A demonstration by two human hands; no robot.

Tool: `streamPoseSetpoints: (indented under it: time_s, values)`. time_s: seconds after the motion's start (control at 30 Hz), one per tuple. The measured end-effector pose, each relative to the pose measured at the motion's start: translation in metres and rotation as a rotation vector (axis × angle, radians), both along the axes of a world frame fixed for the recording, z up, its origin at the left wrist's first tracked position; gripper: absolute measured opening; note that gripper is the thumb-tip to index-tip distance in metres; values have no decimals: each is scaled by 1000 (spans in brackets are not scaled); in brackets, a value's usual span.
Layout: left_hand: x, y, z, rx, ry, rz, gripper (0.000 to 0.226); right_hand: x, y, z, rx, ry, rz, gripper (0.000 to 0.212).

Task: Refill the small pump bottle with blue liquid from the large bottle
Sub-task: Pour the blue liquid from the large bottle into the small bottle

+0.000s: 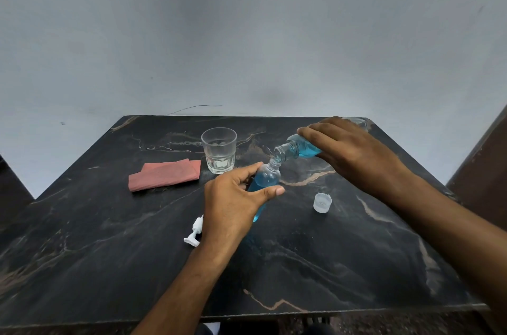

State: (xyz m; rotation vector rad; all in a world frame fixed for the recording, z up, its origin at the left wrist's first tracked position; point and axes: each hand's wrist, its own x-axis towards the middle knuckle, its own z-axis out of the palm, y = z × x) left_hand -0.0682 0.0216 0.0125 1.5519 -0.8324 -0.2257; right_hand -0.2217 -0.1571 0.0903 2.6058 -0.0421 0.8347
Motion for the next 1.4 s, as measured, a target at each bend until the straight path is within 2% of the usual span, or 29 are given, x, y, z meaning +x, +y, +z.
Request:
streamPoseSetpoints:
  time_s: [0.93,1.33,1.4]
  values:
    - [-2,0,-1,-22,-3,-12,56,-2,3,1,2,-12,-1,52]
    - [-4,-2,1,-69,30,-4,59,-1,11,-3,206,-49,-4,46]
    - [-5,-2,2,-80,27,5,52,0,14,-4,248,-56,-17,48]
